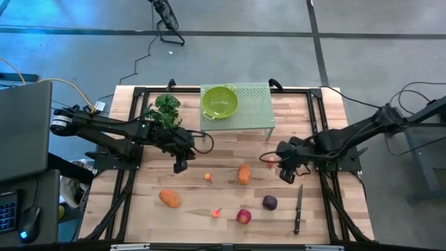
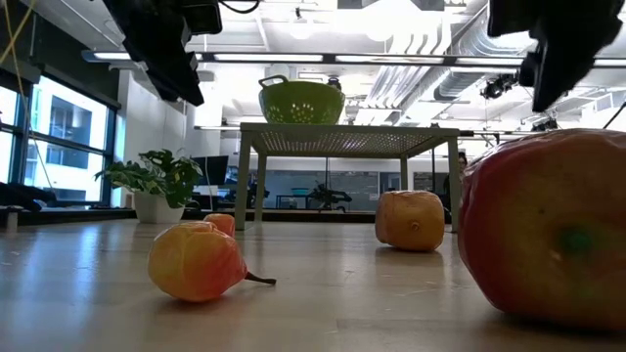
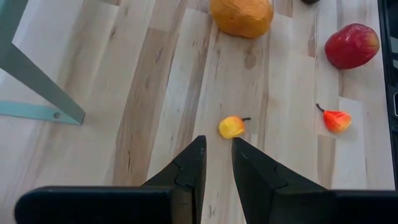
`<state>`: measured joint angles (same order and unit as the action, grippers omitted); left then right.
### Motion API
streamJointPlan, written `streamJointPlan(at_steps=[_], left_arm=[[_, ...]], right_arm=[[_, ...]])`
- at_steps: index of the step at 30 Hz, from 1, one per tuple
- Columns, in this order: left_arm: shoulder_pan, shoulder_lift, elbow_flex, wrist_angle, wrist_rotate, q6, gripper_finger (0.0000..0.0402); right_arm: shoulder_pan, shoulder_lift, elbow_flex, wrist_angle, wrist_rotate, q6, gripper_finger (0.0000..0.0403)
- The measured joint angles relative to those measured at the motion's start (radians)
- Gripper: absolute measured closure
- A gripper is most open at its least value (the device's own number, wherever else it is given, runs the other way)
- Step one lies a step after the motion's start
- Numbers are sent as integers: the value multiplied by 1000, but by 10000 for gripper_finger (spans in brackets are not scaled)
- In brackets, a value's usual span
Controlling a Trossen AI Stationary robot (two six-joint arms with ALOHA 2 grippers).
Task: Pick & Place Fruit
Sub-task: Put the top orange pear into the green strainer bowl on the shelf
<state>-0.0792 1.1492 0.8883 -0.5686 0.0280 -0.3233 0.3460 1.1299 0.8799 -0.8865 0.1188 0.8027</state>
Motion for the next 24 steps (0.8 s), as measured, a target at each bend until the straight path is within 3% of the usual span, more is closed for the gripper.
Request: streamJointPlan(at_steps=[10,14,18,24], left_arm=[[0,0,0,-1,0,0,327],[0,0,0,-1,0,0,327],[0,0,0,-1,0,0,327],[0,0,0,-2,0,4,327]], right_arm=[[8,144,0,-1,30,43,337],[-2,187,0,-1,78,129,337],[-24,228,0,0,45,207,336],[-35,295,0,1,2,217,293]])
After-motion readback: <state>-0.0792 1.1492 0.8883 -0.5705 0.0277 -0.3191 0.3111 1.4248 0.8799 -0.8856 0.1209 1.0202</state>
